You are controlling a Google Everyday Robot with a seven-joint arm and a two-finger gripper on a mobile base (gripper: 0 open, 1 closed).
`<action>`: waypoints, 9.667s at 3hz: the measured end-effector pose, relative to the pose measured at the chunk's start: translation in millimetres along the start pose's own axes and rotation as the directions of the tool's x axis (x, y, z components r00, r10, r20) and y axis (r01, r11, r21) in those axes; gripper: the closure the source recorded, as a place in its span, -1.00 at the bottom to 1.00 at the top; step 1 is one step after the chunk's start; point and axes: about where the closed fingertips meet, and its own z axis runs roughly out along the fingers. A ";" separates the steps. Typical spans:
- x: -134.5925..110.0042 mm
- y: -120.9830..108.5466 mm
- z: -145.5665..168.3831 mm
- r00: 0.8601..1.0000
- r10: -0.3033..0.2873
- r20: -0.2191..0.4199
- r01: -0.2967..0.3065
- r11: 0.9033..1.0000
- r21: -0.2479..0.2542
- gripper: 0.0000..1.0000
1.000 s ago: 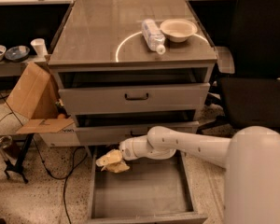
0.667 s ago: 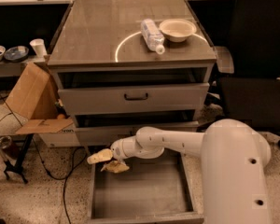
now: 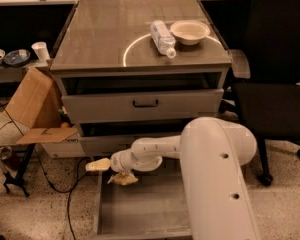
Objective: Pick brown chip bag from bottom drawer and place on counter
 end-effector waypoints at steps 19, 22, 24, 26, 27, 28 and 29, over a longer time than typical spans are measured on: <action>131.2 74.5 -243.2 0.973 -0.182 0.144 0.013 0.664 0.747 1.00; 119.0 97.8 -269.4 0.951 -0.254 0.178 0.037 0.663 0.748 1.00; 111.9 64.8 -389.7 0.851 -0.241 0.467 -0.243 0.608 0.756 1.00; 109.9 56.4 -527.3 0.677 -0.337 0.654 -0.386 0.593 0.706 1.00; 112.2 77.1 -596.3 0.551 -0.421 0.721 -0.442 0.586 0.680 1.00; 103.3 110.2 -636.4 0.467 -0.502 0.728 -0.448 0.575 0.685 1.00; 103.2 110.2 -636.5 0.467 -0.502 0.728 -0.448 0.575 0.684 1.00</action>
Offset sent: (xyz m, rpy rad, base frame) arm 0.0019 0.0033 -0.0207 -0.0045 0.0475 -0.0976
